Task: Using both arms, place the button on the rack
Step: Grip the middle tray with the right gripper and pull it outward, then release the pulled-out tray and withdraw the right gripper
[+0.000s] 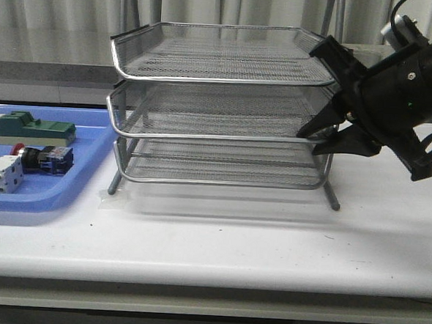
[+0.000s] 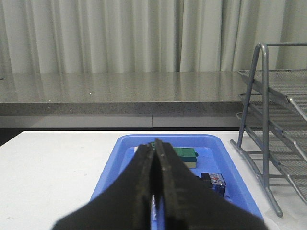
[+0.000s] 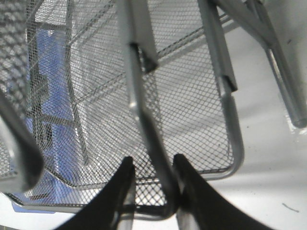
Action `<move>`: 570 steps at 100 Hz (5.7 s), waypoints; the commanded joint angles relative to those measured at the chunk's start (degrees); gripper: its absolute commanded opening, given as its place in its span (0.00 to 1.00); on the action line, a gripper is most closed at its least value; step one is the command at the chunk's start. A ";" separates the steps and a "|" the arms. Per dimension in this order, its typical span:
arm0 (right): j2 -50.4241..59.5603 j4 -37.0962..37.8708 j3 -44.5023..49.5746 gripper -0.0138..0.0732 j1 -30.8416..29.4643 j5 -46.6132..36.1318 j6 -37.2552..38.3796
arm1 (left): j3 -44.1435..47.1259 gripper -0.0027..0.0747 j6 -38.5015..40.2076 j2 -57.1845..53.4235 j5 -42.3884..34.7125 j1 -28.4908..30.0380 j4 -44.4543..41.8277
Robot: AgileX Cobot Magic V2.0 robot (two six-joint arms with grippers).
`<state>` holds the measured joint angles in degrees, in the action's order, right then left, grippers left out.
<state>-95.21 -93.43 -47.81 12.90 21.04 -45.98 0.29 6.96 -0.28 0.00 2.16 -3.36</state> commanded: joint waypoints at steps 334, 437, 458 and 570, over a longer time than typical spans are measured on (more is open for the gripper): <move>70.24 105.16 10.99 0.03 -0.11 25.02 63.36 | 1.85 0.01 0.42 -1.77 -4.28 0.16 0.40; 70.24 105.16 10.99 0.03 -0.11 25.02 63.36 | 1.85 0.01 0.42 -1.77 -4.39 0.16 0.40; 70.24 105.16 10.99 0.03 -0.11 25.02 63.36 | -0.09 0.01 0.42 -1.64 -8.21 0.16 3.67; 70.24 105.16 10.99 0.03 -0.11 25.07 63.36 | -66.48 0.01 -13.59 78.04 37.97 0.16 5.04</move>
<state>-24.59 10.35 -34.82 12.55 50.21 17.45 -61.65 -4.36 74.99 40.43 2.16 1.47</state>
